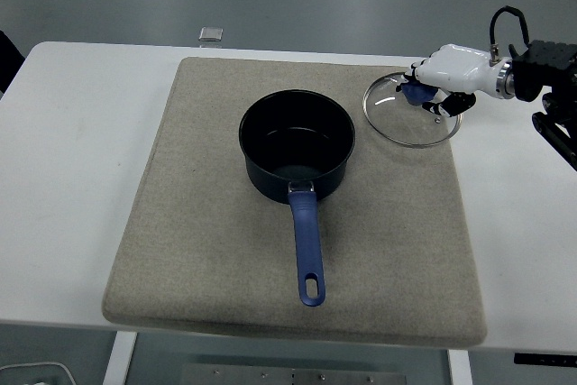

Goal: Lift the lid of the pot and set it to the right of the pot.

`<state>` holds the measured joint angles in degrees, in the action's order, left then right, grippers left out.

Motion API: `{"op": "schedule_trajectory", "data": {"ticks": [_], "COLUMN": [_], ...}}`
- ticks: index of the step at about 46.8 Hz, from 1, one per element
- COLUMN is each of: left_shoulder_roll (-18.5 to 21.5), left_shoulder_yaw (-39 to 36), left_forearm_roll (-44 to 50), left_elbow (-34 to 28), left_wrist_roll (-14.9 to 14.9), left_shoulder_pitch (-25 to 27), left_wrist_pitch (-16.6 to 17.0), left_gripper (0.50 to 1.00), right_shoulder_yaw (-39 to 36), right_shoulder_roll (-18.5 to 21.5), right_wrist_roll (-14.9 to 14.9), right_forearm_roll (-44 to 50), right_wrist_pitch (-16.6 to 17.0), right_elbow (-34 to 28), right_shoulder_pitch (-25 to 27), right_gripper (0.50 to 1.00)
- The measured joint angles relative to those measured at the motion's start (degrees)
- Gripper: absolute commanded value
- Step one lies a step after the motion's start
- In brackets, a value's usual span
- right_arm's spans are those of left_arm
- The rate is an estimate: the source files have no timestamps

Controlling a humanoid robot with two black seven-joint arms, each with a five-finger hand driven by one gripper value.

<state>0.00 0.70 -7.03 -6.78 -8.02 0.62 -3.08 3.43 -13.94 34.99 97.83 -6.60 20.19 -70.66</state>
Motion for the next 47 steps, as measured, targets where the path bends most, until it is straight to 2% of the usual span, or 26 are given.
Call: {"op": "schedule_trajectory", "data": {"ticks": [43, 44, 46, 47], "left_shoulder_roll": [0.0, 0.0, 0.0, 0.0], "left_shoulder_yaw": [0.0, 0.0, 0.0, 0.0], "left_forearm_roll": [0.0, 0.0, 0.0, 0.0], "left_elbow": [-0.07, -0.07, -0.07, -0.07], "left_wrist_roll": [-0.03, -0.03, -0.03, -0.03], "left_shoulder_pitch": [0.0, -0.01, 0.0, 0.0], "left_wrist_pitch": [0.0, 0.0, 0.0, 0.0], "left_gripper": [1.0, 1.0, 1.0, 1.0], "right_shoulder_yaw": [-0.18, -0.18, -0.19, -0.19], "right_shoulder_roll": [-0.01, 0.0, 0.03, 0.04], "right_wrist_roll": [0.01, 0.01, 0.01, 0.01], "right_forearm_roll": [-0.53, -0.57, -0.57, -0.58], "right_wrist_pitch": [-1.05, -1.06, -1.06, -1.07], "right_elbow": [0.04, 0.06, 0.19, 0.23], "right_shoulder_pitch": [2.11, 2.11, 2.11, 2.11], "right_gripper": [0.5, 0.513, 0.677, 0.707]}}
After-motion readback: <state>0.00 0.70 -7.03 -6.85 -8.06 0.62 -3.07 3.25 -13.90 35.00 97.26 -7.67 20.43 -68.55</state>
